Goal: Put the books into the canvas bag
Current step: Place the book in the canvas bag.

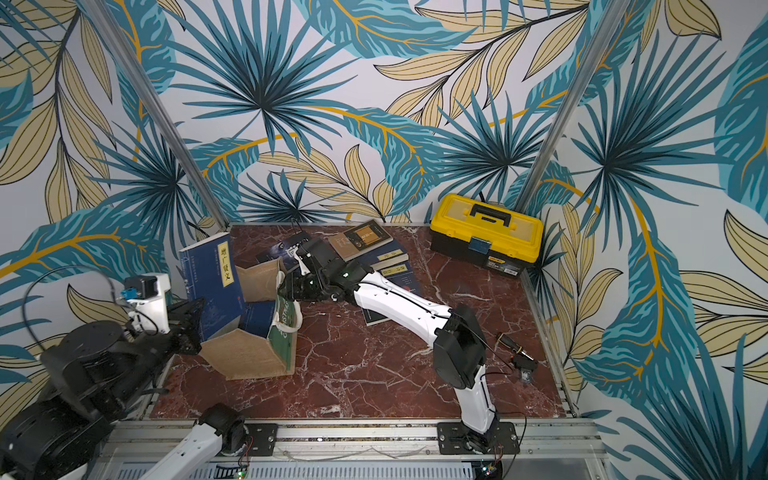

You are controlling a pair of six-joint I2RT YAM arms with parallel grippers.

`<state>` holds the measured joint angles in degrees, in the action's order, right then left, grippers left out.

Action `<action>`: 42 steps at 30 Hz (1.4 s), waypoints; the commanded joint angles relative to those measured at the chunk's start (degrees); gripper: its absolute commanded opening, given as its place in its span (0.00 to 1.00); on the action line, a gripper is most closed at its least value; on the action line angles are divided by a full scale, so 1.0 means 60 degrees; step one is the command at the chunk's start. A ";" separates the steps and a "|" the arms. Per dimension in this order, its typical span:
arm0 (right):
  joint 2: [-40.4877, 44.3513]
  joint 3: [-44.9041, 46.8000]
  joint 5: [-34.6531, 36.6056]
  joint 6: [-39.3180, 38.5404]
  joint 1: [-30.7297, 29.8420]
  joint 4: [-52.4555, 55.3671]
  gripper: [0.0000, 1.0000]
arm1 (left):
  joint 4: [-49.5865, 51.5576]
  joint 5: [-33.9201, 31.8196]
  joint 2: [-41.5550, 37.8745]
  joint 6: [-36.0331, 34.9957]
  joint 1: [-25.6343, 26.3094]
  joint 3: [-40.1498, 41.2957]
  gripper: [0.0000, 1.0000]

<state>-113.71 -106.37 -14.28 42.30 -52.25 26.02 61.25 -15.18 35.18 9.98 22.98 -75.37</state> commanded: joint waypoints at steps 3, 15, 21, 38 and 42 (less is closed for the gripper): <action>0.0090 -0.0039 0.0375 -0.0254 -0.0092 0.0293 0.52 | -0.0285 0.0128 0.0674 -0.0355 0.0006 0.0489 0.00; -0.0663 -0.0594 -0.0087 -0.0064 -0.0358 0.0208 0.52 | -0.0262 0.0425 0.0949 0.0013 0.0007 0.1604 0.00; -0.1039 -0.1052 0.0064 -0.0219 -0.0447 0.0797 0.32 | 0.0437 0.0925 0.1409 0.0342 -0.0014 0.1285 0.00; 0.0406 0.0550 0.1434 -0.0347 -0.0460 0.0125 0.00 | 0.1611 0.3110 0.2752 0.0987 -0.0207 0.0186 0.00; 0.0509 0.0959 0.1236 -0.0322 -0.0452 -0.0347 0.00 | 0.2152 0.3334 0.3270 0.0988 -0.0450 -0.0040 0.00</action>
<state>-113.23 -102.67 -8.32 41.25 -55.20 26.85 70.81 0.78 53.28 14.92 21.15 -72.10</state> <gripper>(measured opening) 0.049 0.125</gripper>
